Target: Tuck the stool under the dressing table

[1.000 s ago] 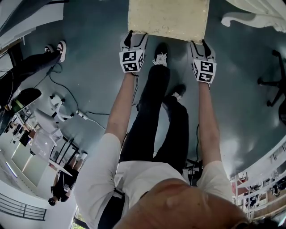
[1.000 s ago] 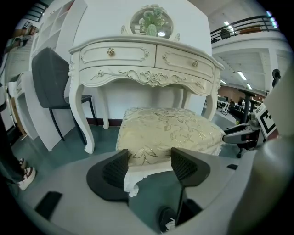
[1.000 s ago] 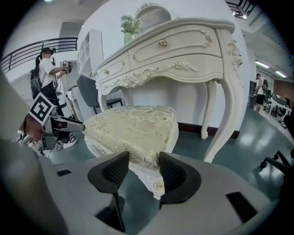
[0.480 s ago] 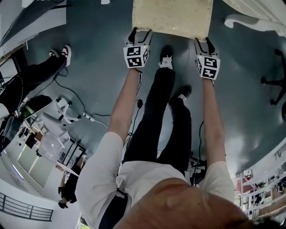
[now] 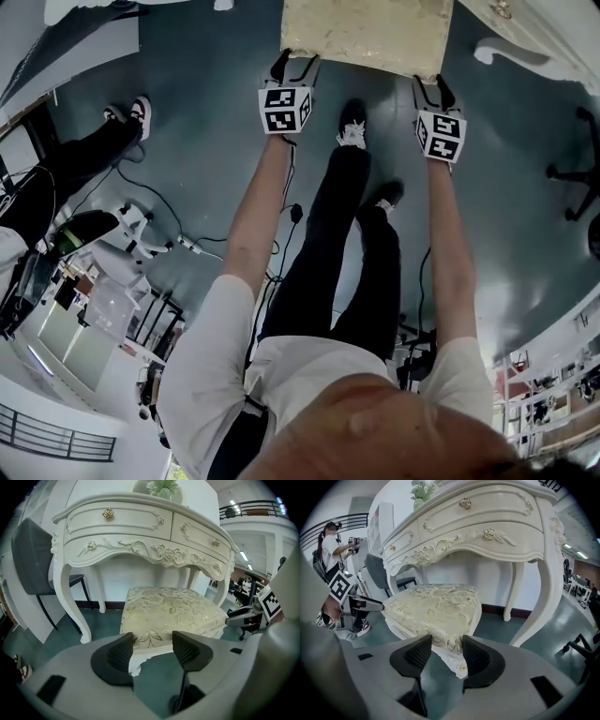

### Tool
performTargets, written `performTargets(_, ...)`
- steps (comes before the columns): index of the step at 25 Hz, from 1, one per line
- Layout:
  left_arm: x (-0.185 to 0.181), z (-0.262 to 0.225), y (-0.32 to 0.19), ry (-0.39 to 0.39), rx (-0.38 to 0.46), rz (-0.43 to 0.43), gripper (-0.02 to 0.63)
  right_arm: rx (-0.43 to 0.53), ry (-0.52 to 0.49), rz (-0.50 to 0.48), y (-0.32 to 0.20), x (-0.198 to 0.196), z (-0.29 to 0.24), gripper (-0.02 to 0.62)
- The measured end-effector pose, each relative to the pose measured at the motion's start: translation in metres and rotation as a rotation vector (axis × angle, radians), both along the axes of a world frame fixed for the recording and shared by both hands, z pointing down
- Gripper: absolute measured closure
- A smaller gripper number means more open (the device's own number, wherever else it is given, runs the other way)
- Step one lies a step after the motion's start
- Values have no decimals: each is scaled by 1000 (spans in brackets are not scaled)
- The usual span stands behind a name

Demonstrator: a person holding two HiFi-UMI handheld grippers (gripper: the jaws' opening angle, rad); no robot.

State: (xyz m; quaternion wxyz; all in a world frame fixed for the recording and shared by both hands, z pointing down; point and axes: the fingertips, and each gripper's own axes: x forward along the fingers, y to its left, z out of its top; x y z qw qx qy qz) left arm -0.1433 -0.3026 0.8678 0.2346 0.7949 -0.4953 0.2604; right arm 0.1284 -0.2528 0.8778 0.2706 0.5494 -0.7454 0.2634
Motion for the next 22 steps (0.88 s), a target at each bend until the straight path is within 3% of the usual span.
performTargets(13,2,-8,-64,-12,2,-4,328,-11,1,39,-56,0,-8,362)
performTargets(22,5,-10,-79,-17,22,-29,328,-11,7,21,-72,3,-10,362)
